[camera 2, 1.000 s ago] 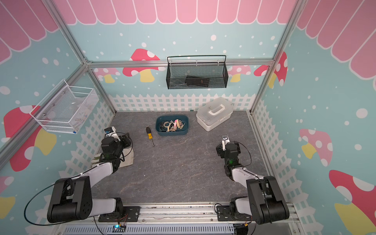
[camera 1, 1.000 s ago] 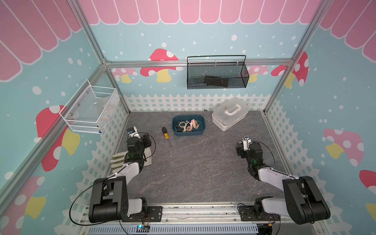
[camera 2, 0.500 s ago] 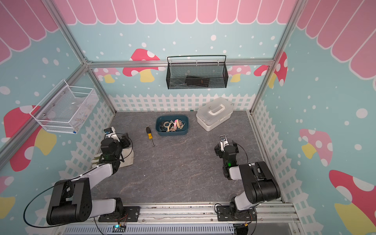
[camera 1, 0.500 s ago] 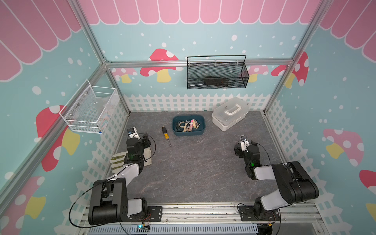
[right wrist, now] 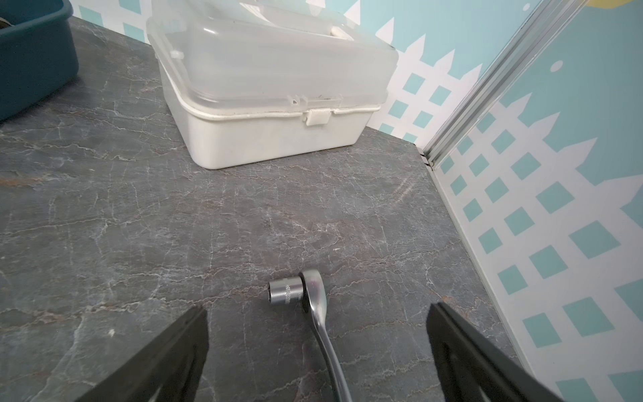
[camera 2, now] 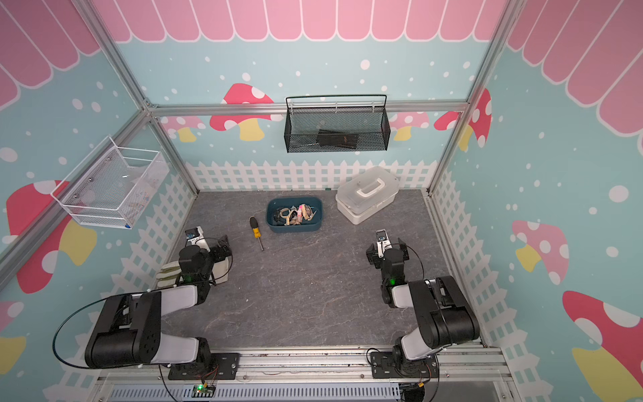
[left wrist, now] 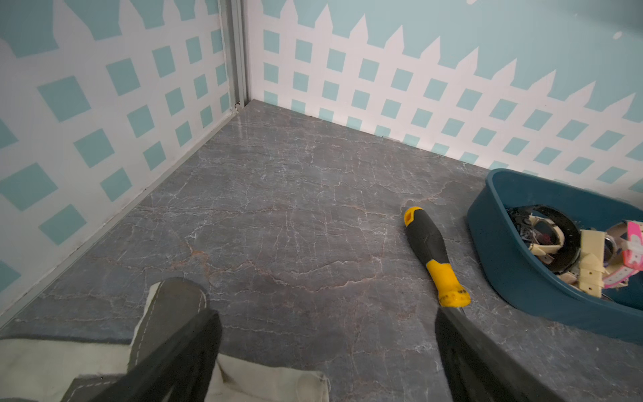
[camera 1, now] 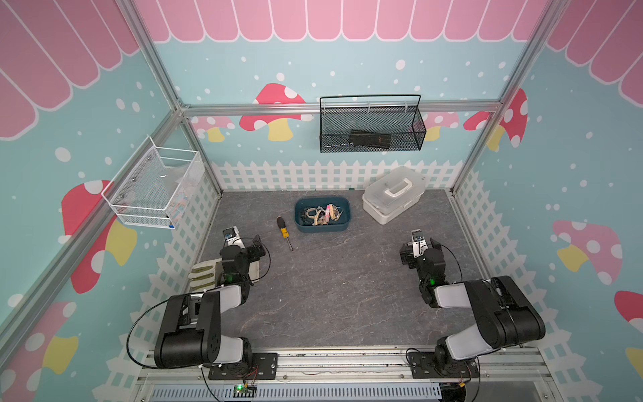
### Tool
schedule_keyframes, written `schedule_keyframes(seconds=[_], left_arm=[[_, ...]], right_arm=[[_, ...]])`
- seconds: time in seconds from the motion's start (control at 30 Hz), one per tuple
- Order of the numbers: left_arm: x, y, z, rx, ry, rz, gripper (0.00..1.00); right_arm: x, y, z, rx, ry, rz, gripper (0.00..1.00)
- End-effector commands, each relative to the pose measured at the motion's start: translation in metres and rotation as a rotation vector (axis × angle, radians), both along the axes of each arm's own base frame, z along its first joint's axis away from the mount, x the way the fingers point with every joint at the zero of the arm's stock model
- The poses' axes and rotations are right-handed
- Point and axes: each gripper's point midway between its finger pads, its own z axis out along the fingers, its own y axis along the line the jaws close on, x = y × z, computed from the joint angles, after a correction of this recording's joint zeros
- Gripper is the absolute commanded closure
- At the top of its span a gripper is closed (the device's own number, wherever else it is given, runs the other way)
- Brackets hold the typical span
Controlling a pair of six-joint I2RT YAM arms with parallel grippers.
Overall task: Put the watch into the storage box
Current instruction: Reset both arms
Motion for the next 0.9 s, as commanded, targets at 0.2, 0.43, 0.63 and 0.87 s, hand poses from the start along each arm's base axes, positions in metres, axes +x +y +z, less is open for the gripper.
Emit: schedule_keyframes(seconds=[0.2,0.43,0.63,0.87], left_arm=[[0.012,-0.03,-0.007,0.089,-0.005,-0.131,0.01],[0.016,-0.031,-0.007,0.102,-0.005,-0.12,0.01],[0.016,-0.032,-0.007,0.102,-0.003,-0.121,0.01],[0.016,-0.032,-0.007,0.105,-0.005,-0.118,0.01]], right_arm=[[0.001,-0.003,0.002,0.004,-0.012,-0.01,0.0],[0.001,-0.003,0.002,0.003,-0.012,-0.009,0.0],[0.002,-0.002,0.003,0.002,-0.012,-0.008,0.0],[0.002,-0.002,0.002,0.004,-0.007,-0.008,0.0]])
